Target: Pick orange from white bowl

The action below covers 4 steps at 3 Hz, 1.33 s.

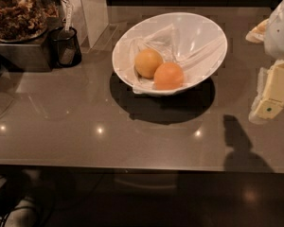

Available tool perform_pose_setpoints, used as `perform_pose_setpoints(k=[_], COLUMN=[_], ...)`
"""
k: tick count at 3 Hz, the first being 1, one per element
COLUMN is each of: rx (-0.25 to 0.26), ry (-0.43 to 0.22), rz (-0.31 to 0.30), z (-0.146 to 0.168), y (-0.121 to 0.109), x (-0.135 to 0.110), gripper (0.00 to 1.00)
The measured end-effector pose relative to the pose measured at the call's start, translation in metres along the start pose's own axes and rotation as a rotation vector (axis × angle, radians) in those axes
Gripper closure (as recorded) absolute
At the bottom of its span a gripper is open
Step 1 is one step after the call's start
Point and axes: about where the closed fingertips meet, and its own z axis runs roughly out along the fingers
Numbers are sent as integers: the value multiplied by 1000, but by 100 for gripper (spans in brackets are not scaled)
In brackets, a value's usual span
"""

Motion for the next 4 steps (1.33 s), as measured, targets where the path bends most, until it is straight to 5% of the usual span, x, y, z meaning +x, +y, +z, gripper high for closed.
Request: perform_pose_setpoints(k=[2,4], rx=[15,1], ry=[-24,-117], rz=[3,-10], z=[-4,6], y=[-7,-55], x=[-7,-52], gripper=[0,0])
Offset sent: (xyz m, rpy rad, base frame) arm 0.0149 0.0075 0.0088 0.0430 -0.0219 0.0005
